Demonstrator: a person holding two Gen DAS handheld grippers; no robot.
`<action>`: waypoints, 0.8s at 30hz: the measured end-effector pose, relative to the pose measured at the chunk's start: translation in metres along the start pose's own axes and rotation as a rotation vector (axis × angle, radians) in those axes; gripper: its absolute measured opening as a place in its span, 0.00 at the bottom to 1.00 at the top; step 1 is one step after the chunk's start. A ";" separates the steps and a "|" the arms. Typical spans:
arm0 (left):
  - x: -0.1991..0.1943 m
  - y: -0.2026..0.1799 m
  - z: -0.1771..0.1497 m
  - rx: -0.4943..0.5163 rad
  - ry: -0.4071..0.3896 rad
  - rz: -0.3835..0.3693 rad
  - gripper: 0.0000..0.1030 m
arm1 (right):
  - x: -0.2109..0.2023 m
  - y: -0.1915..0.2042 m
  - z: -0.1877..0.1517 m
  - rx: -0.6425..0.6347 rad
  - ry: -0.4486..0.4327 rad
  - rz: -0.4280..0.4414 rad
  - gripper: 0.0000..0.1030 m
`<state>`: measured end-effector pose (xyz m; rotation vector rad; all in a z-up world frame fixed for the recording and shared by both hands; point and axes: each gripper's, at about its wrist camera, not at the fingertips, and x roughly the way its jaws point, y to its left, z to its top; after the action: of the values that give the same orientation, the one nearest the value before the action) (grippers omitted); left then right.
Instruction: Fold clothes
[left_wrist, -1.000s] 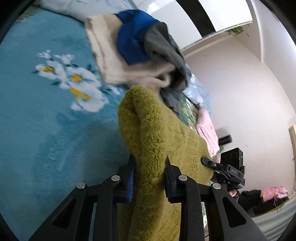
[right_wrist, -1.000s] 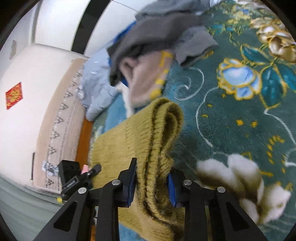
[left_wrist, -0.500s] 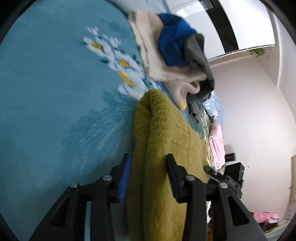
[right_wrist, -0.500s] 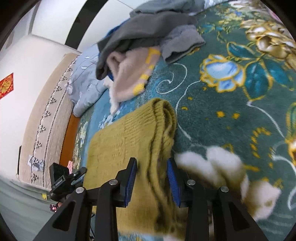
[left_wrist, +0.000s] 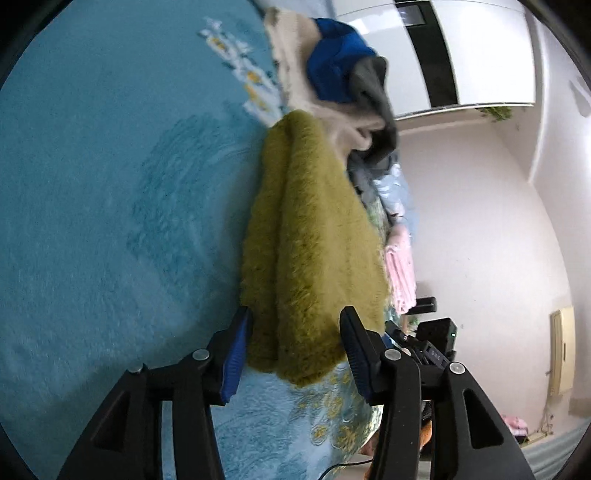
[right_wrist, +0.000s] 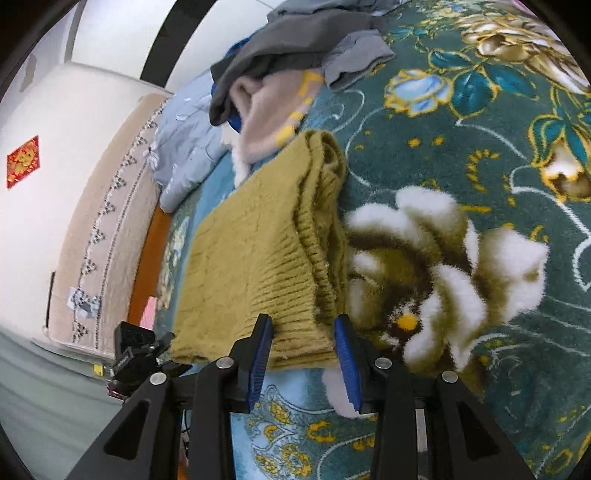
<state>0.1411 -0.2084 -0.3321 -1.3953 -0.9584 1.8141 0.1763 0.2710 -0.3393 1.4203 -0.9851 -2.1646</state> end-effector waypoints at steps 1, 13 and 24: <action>0.000 -0.002 -0.001 0.006 -0.001 0.002 0.48 | 0.002 -0.001 0.000 0.001 0.007 -0.007 0.35; 0.001 -0.017 -0.008 0.089 -0.032 -0.001 0.17 | -0.021 0.002 0.000 -0.070 -0.065 -0.001 0.14; 0.006 0.009 -0.017 0.052 -0.021 0.021 0.16 | -0.005 -0.020 -0.007 -0.021 -0.031 -0.015 0.13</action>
<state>0.1553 -0.2059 -0.3456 -1.3619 -0.9046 1.8594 0.1858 0.2854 -0.3524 1.3928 -0.9628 -2.2074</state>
